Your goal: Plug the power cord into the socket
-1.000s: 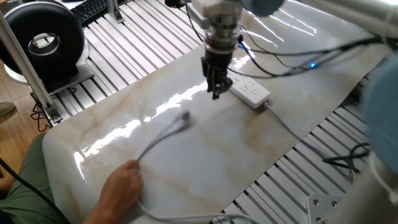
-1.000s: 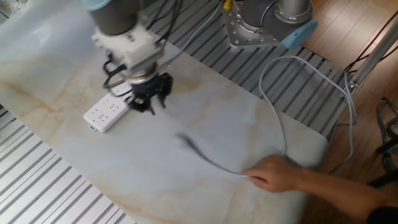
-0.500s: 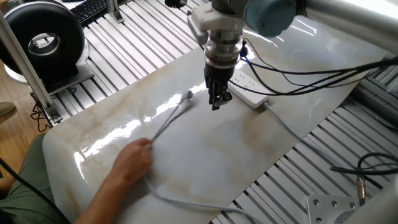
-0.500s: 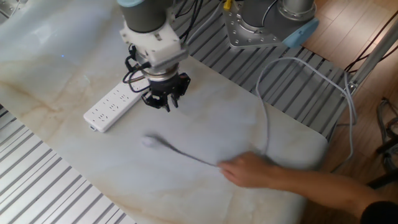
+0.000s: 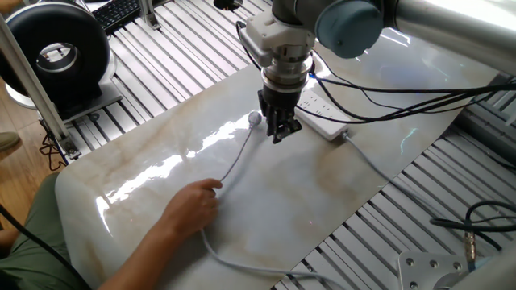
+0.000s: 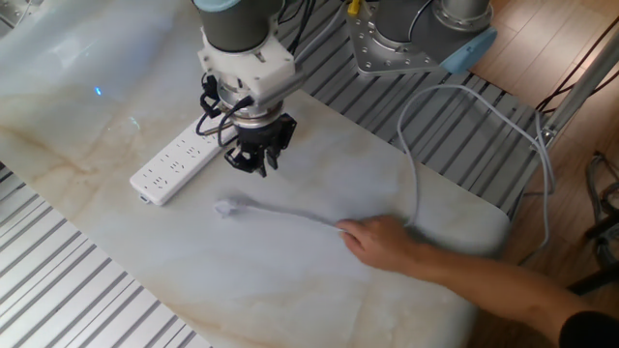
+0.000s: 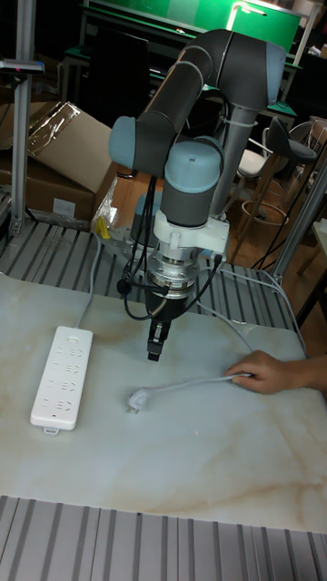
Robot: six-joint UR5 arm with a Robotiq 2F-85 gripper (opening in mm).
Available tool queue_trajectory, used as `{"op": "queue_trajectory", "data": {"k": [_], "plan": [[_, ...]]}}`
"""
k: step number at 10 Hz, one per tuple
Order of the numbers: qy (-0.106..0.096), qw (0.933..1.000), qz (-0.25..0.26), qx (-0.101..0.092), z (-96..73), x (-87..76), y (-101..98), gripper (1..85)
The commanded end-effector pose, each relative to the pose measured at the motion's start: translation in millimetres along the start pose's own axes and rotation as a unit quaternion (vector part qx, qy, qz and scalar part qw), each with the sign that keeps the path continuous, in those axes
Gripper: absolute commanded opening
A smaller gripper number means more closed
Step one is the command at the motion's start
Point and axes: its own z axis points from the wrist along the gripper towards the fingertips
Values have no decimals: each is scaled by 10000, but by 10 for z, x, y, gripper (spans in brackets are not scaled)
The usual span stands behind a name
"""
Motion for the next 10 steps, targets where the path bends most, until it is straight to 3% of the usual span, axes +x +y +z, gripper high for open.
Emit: {"op": "queue_trajectory", "data": {"k": [1, 3, 6, 7, 10], "plan": [[-199, 9998, -57, 38, -14, -105, -16, 283], [-38, 9999, -51, 97, -12, -22, -47, 283], [-156, 9997, 128, 168, 157, -405, -390, 270], [-149, 9997, 119, 130, 141, -395, -323, 313], [-63, 9995, 287, 76, -52, -126, 229, 360]]}}
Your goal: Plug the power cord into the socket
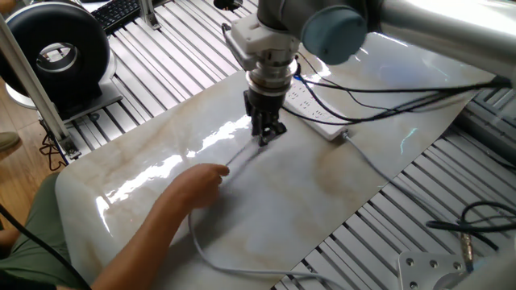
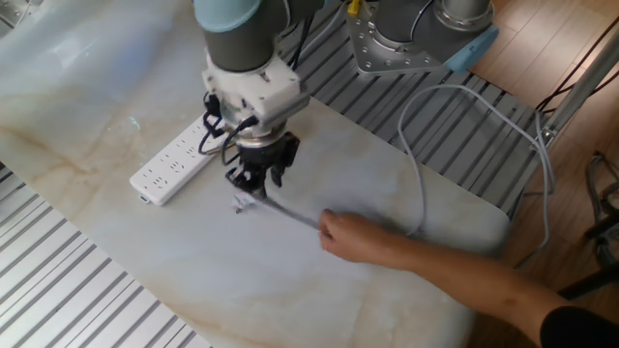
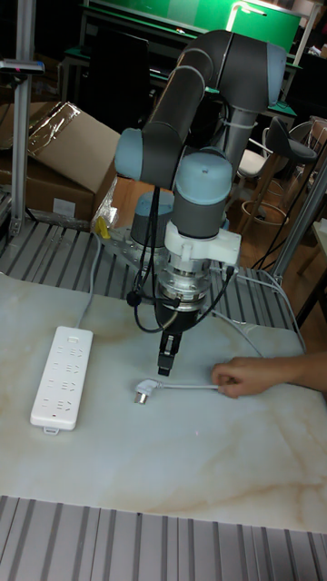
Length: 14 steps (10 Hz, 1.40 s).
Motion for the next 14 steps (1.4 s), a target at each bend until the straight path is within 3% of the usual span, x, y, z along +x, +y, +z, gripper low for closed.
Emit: {"op": "queue_trajectory", "data": {"k": [1, 3, 5, 6, 8, 11, 13, 14], "plan": [[18, 10000, 64, 10, -158, 128, 293, 360], [15, 10000, 11, 25, -207, 143, 332, 363], [-14, 10000, 73, 11, -236, 178, 493, 370], [8, 9999, 56, 94, -203, 184, 408, 330], [-166, 9997, -92, 153, -65, 54, 219, 333], [-8, 9992, -298, 261, -70, 104, 40, 333], [-205, 9997, -75, 113, 0, 76, 33, 323], [-117, 9997, -162, 155, 0, 121, -10, 327]]}}
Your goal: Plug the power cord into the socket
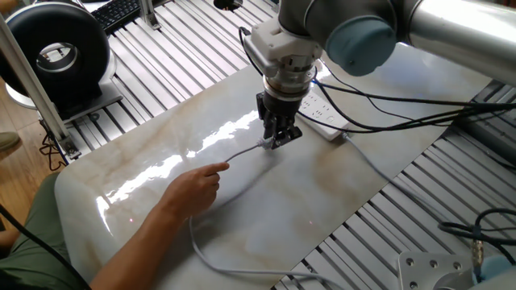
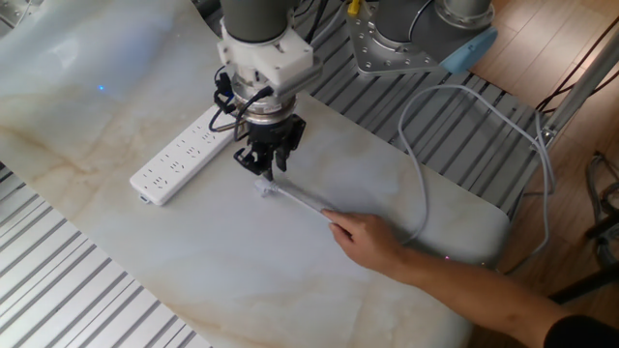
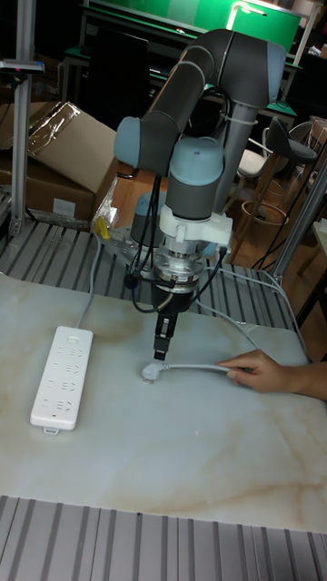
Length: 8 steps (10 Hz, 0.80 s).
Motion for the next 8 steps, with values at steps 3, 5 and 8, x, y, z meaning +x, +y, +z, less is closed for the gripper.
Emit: {"op": "queue_trajectory", "data": {"k": [3, 5, 8], "plan": [[-60, 9999, -118, 55, 34, -16, -151, 327], [-34, 9997, -219, 44, 18, -38, -181, 333], [116, 9990, -434, 40, 15, 7, -215, 333]]}}
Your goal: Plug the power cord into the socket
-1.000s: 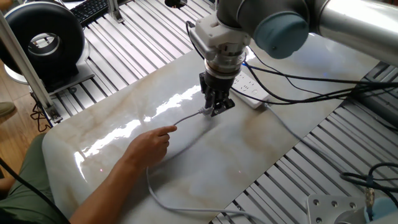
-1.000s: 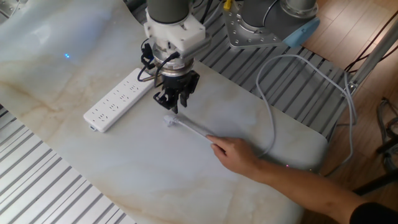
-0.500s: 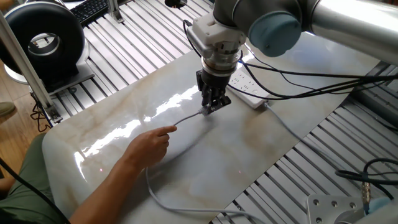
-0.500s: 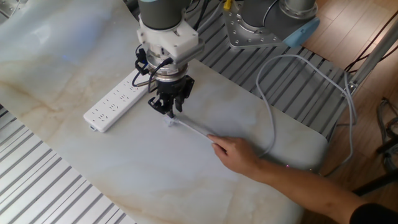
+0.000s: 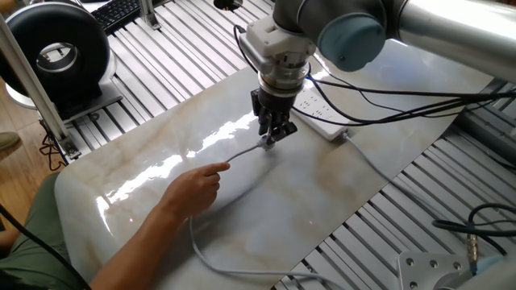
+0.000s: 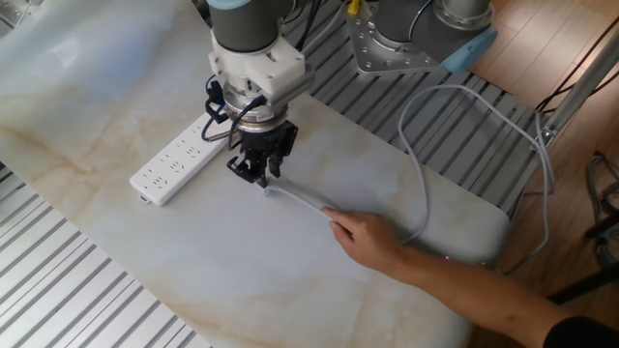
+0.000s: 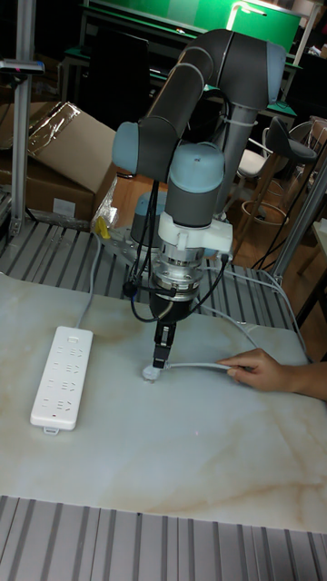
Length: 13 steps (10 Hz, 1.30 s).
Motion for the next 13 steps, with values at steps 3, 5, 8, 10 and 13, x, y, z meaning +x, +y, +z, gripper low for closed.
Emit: {"op": "queue_trajectory", "data": {"k": [3, 5, 8, 10, 13], "plan": [[10, 9999, -124, 62, 7, 16, -61, 333], [33, 9999, -141, 72, 40, -9, -114, 333], [13, 9996, -240, 139, 85, -15, -163, 327], [28, 9996, -249, 148, 109, 7, -152, 327], [19, 9999, -78, -99, 120, 42, 14, 327]]}}
